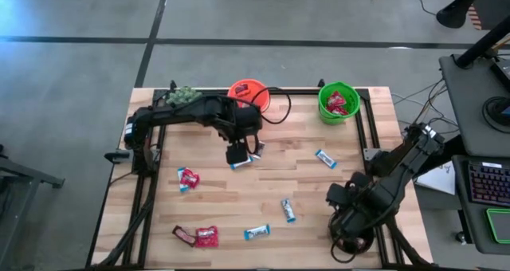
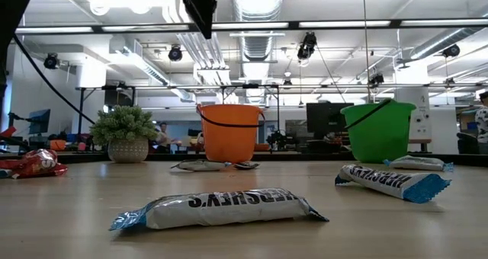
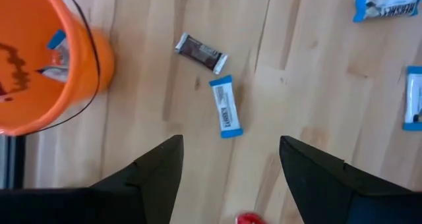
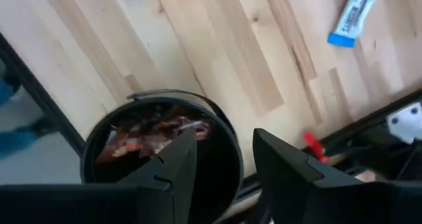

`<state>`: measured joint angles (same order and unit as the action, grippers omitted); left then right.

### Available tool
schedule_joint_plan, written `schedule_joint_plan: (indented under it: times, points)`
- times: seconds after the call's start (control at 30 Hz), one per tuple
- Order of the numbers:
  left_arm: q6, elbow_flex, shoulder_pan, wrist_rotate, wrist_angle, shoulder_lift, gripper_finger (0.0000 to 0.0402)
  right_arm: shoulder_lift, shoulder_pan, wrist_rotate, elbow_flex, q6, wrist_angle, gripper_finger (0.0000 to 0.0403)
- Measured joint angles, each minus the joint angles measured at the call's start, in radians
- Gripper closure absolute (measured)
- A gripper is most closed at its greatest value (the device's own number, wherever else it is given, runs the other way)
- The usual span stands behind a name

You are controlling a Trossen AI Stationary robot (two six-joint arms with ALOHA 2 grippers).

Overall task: Sort candy
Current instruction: Put the red candy into the green bucket

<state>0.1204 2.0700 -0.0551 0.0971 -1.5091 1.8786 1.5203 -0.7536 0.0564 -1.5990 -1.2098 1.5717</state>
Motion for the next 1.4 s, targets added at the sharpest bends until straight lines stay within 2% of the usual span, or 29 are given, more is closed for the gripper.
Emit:
schedule_joint_plan:
  times: [0.37, 0.53, 0.7, 0.97, 1.13, 1.4]
  points:
    - [0.048, -0.231, -0.015, -0.06, 0.132, 0.0, 0.017, -0.008, 0.0, 0.0, 0.0, 0.15, -0.001, 0.0261]
    - [0.091, -0.335, -0.018, -0.065, 0.174, 0.0, 0.017, -0.008, 0.0, 0.0, 0.0, 0.161, -0.001, 0.0259]
    - [0.146, -0.411, -0.004, -0.131, 0.18, 0.0, 0.017, -0.008, 0.0, 0.0, 0.0, 0.175, -0.001, 0.0262]
    - [0.132, -0.484, 0.034, -0.174, 0.047, -0.001, 0.017, -0.008, 0.0, 0.007, 0.0, 0.209, -0.001, 0.0259]
    - [0.139, -0.495, 0.047, -0.226, 0.054, -0.001, 0.0171, -0.008, -0.001, 0.025, 0.0, 0.23, -0.001, 0.0257]
    - [0.14, -0.538, 0.049, -0.228, 0.052, -0.004, 0.0171, -0.008, -0.001, 0.025, 0.0, 0.244, -0.001, 0.0261]
